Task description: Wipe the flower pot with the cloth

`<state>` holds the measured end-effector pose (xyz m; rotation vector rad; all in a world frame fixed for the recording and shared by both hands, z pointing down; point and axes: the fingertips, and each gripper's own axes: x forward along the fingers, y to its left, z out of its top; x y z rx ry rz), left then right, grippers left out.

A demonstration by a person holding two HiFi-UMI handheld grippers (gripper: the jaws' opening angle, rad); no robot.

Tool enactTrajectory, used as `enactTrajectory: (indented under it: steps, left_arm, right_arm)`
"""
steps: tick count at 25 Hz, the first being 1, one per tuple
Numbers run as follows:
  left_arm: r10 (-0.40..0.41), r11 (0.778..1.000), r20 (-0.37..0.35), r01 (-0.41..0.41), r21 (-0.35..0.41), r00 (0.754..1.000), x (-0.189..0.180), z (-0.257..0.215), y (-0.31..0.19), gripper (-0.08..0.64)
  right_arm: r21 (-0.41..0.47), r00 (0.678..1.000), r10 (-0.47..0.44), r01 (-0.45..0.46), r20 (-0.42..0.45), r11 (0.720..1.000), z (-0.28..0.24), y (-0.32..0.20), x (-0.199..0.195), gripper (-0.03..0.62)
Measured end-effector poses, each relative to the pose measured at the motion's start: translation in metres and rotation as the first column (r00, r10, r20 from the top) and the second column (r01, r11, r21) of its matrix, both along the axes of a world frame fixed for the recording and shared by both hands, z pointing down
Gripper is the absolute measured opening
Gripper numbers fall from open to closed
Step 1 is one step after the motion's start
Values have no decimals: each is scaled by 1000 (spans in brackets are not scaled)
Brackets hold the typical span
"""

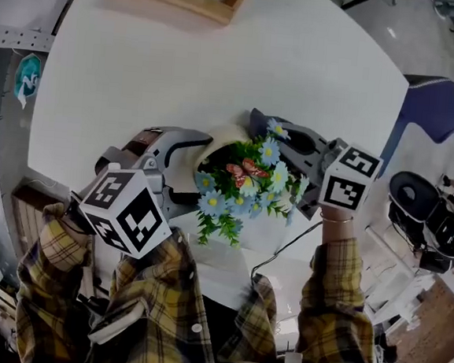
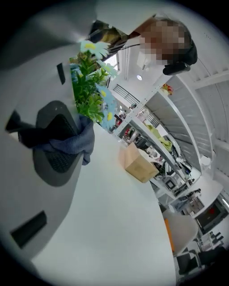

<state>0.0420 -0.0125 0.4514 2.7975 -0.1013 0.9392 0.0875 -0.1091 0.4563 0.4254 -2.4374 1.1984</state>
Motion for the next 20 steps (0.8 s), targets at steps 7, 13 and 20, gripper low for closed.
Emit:
enactTrajectory:
  steps: [7, 13, 20]
  left_arm:
    - [263, 965, 7, -263, 15, 965, 4, 3, 6, 423]
    - [370, 929, 32, -370, -1, 928, -10, -3, -4, 425]
    - [48, 998, 9, -48, -33, 999, -21, -1, -16, 425]
  right_arm:
    - [-18, 960, -279, 279, 21, 960, 3, 3, -20, 21]
    - [-8, 929, -370, 370, -16, 929, 1, -5, -53, 21]
    - [22, 978, -208, 208, -12, 978, -3, -12, -26, 21]
